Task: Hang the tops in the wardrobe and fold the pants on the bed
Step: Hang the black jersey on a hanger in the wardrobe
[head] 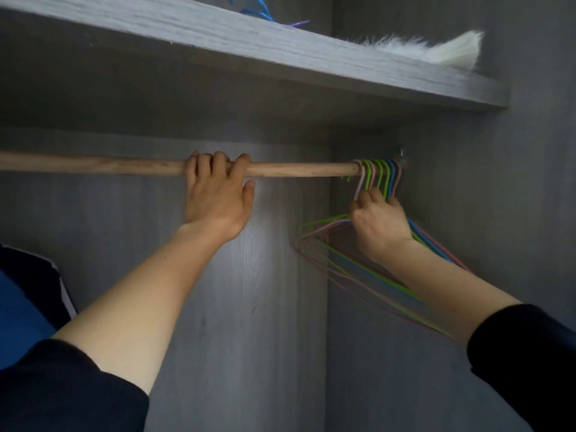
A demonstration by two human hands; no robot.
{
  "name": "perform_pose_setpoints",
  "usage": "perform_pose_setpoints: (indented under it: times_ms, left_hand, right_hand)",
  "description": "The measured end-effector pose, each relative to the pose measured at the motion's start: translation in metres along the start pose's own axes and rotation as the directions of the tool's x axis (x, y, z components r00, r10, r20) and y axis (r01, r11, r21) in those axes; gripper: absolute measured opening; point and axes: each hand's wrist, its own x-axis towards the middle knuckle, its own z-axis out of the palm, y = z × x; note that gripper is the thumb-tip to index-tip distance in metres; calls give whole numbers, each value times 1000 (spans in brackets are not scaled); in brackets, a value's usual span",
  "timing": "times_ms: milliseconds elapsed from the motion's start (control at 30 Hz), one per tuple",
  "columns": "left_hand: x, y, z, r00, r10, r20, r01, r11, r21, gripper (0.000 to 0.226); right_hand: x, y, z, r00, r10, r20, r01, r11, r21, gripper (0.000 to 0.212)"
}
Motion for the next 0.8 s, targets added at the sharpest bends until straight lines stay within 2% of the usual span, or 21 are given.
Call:
perform_pose_setpoints:
  times_ms: [167, 233, 300, 367, 467, 533, 567, 800]
  left_hand:
    - [-1, -1, 1, 1000, 6, -13, -6, 1000, 5, 45]
    - [-1, -1, 2, 1000, 7, -15, -7, 1000, 5, 45]
    - [-1, -2, 3, 1000, 8, -19, -8, 1000, 5, 45]
    - [-1, -3, 4, 1000, 13, -19, -13, 1000, 9, 45]
    - [-2, -5, 4, 999, 31, -20, -31, 999, 11, 46]
    - [-1, -6, 2, 999, 39, -14, -39, 999, 4, 48]
    - [-1, -6, 2, 999, 42, -7, -42, 999, 1, 49]
    - [-3, -6, 0, 999, 42, 20, -40, 995, -96, 59]
  right_hand:
    - [4, -1, 0, 999, -28, 18, 29, 999, -41, 31]
    - [5, -3, -3, 999, 17, 52, -20, 999, 51, 28]
    - [7, -3, -8, 993, 78, 93, -97, 971, 219, 27]
    - [14, -3, -12, 979, 136, 154, -186, 903, 387, 28]
    - [27, -6, -17, 947, 204, 249, -319, 706, 633, 29]
    - [32, -13, -22, 932, 240, 271, -362, 581, 729, 31]
    - [33, -18, -25, 930, 256, 262, -364, 551, 751, 31]
    - [-9, -53, -44, 958, 260, 122, -263, 623, 737, 19]
